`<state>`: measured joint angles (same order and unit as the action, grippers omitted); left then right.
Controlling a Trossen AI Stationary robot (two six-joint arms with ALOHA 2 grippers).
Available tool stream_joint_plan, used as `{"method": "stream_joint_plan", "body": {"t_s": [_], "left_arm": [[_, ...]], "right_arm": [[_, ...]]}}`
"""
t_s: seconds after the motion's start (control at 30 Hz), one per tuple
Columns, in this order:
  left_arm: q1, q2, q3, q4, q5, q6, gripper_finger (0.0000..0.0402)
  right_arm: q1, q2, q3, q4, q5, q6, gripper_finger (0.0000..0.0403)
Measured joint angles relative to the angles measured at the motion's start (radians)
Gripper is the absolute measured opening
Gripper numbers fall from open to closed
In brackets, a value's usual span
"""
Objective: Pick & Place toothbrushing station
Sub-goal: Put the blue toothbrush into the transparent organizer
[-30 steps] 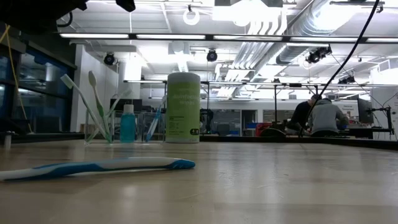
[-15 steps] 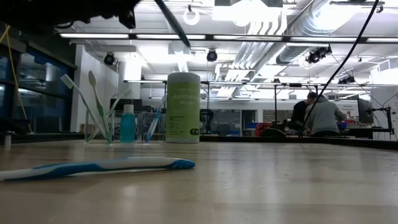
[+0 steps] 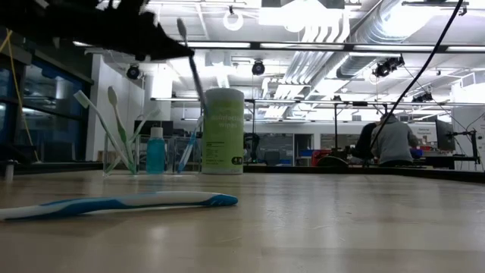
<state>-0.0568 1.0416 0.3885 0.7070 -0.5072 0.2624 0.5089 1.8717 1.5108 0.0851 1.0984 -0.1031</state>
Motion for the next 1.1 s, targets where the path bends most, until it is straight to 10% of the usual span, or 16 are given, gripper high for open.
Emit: {"method": "stream_joint_plan", "body": {"t_s": [0.47,1.1], "left_arm": [[0.116,0.0,0.0,-0.161,-0.181,-0.124,0.0004],[0.26,0.0,0.0,-0.365,0.045,-0.372,0.0006]], "right_arm": [[0.013,0.0,0.0,-0.006,0.002,0.006,0.018],[0.013,0.0,0.0,0.0,0.0,0.006,0.018]]}}
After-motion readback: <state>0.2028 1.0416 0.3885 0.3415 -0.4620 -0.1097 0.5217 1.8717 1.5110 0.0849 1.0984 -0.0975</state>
